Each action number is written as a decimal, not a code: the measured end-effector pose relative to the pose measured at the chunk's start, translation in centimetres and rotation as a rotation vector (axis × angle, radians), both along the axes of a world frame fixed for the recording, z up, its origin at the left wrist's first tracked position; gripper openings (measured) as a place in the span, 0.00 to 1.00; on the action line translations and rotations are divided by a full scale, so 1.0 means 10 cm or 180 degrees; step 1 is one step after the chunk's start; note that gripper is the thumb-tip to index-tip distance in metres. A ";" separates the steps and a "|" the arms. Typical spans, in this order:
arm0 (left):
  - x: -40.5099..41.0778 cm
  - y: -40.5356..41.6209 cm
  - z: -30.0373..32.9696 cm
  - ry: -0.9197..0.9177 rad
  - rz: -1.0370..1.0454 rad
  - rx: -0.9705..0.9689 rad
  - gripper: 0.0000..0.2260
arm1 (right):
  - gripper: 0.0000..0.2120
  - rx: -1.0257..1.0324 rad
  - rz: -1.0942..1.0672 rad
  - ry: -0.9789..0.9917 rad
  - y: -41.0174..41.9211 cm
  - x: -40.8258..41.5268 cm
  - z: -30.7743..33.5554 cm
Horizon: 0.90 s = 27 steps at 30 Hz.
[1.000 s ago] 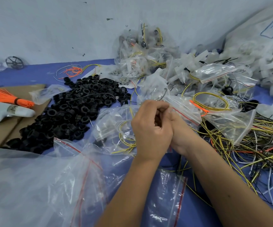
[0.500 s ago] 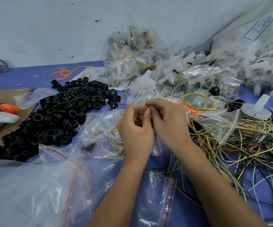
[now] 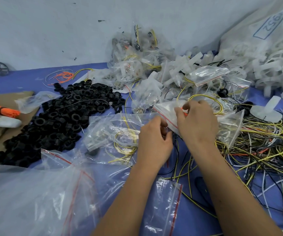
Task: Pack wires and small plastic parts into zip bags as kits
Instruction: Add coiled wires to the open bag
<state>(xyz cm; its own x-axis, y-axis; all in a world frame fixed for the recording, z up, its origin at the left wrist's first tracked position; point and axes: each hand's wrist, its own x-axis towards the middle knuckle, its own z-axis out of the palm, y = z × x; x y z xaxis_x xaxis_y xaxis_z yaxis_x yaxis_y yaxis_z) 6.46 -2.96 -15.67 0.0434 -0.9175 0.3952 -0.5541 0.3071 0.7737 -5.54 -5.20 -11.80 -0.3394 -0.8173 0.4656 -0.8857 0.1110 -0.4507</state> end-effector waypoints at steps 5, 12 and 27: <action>0.00 0.00 0.00 0.0019 0.0114 0.0044 0.09 | 0.16 0.0213 0.0071 0.0220 0.00 0.02 0.01; 0.02 0.00 0.00 0.0023 0.0415 0.0088 0.13 | 0.11 0.0429 -0.0006 0.0341 0.01 0.03 0.04; 0.17 -0.03 0.04 0.0044 0.0774 0.0187 0.11 | 0.08 0.0078 0.0055 -0.0118 0.04 -0.01 0.06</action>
<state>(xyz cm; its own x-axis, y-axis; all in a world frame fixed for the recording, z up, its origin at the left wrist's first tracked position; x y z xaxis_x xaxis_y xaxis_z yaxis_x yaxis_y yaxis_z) 8.14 -3.29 -15.26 0.2708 -0.9008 0.3395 -0.5955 0.1204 0.7943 -5.67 -4.84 -11.25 -0.3417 -0.8342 0.4328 -0.8704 0.1072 -0.4806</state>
